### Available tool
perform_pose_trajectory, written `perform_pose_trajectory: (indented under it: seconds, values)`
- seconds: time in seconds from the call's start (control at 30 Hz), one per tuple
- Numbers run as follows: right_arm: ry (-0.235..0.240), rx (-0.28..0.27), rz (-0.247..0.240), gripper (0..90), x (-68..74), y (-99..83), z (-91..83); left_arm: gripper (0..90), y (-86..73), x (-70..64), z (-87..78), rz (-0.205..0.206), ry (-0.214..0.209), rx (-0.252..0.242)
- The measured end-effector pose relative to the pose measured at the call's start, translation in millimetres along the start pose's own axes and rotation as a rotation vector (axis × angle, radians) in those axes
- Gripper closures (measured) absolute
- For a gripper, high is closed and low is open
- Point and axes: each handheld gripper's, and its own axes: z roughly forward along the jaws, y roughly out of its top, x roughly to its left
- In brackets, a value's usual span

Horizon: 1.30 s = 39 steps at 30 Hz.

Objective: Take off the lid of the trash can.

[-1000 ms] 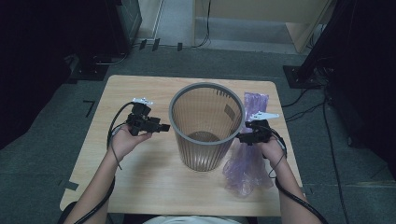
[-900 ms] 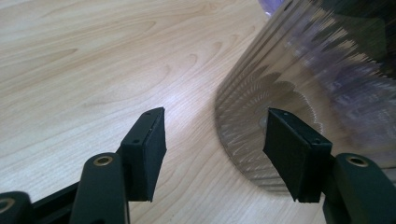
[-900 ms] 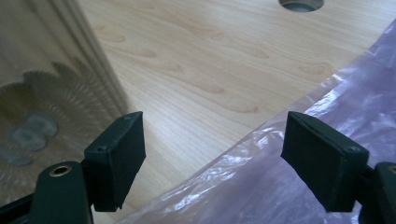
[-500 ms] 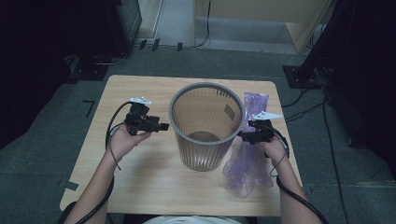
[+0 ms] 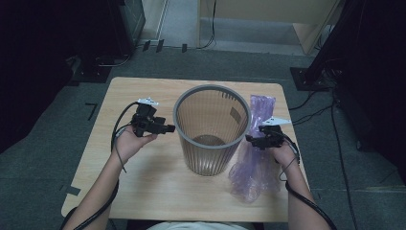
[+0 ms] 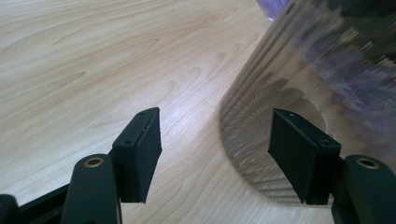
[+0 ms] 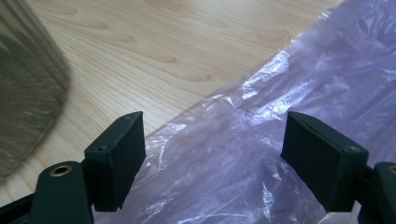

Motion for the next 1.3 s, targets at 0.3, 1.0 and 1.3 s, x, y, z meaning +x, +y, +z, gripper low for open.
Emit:
perform_pose_trajectory:
  seconds: [0.3, 1.0, 1.3]
  values:
    - [0.009, 0.017, -0.017, 21.9, -4.0, -7.0, 5.0, 34.0, 15.3, -4.9, -10.3, -0.006, -0.041, -0.006]
    - [0.008, 0.037, -0.046, 16.2, -0.5, -10.4, 7.1, 34.1, 42.6, -9.2, -32.3, -0.028, -0.088, -0.001]
    - [-0.005, 0.045, -0.066, 15.4, 1.7, -10.3, 8.0, 34.2, 55.4, -10.8, -41.9, -0.001, -0.061, 0.000]
